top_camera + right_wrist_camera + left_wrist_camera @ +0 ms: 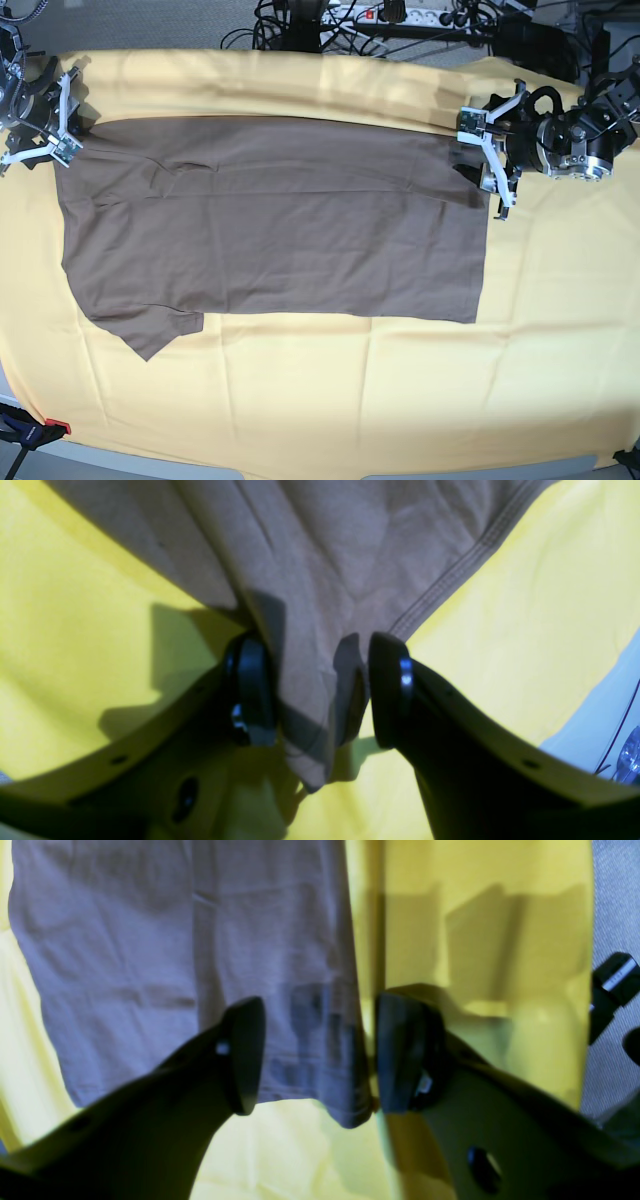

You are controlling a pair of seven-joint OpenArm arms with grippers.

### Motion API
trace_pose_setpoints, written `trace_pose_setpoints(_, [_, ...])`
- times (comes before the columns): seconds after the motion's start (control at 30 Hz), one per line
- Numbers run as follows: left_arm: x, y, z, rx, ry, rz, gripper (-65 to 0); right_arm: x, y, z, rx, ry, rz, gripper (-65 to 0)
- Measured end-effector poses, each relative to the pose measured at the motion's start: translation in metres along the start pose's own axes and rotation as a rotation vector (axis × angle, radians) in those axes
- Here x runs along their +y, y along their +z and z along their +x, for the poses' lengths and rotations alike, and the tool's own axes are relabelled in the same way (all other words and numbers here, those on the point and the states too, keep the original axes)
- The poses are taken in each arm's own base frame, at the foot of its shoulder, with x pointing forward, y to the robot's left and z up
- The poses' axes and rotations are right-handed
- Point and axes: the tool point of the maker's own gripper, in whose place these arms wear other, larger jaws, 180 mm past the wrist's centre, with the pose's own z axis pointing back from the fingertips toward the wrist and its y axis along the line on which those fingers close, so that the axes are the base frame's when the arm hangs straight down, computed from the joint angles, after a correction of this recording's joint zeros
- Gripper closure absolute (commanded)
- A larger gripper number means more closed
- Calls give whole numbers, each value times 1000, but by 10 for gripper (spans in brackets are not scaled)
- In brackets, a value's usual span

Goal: Fold the T-shirt properly
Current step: 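Drag the shoulder edge back with both grippers to smooth the shirt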

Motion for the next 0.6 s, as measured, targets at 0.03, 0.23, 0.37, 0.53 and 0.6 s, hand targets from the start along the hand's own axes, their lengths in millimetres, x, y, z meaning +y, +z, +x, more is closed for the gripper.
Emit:
trace_pose_setpoints(0.03, [-1, 0, -1, 5, -1, -7, -351, 0, 0, 0, 0, 0, 0, -313])
trace_pose_setpoints(0.23, [-14, 5, -10, 29, 1, -55, -351, 0, 0, -1, 4, -3, -3, -313])
trace_pose_setpoints(0.37, [-16, 12, -21, 69, 1, -61, -351, -1, 0, -1, 3, -2, -3, -313])
trace_pose_setpoints(0.53, [-16, 11, -17, 47, 18, -63, -276, -1, 0, 1, -5, -25, -6, -313])
trace_pose_setpoints(0.6, [-15, 8, -13, 36, 17, -60, -212, 0, 0, 1, -7, -37, 0, -313])
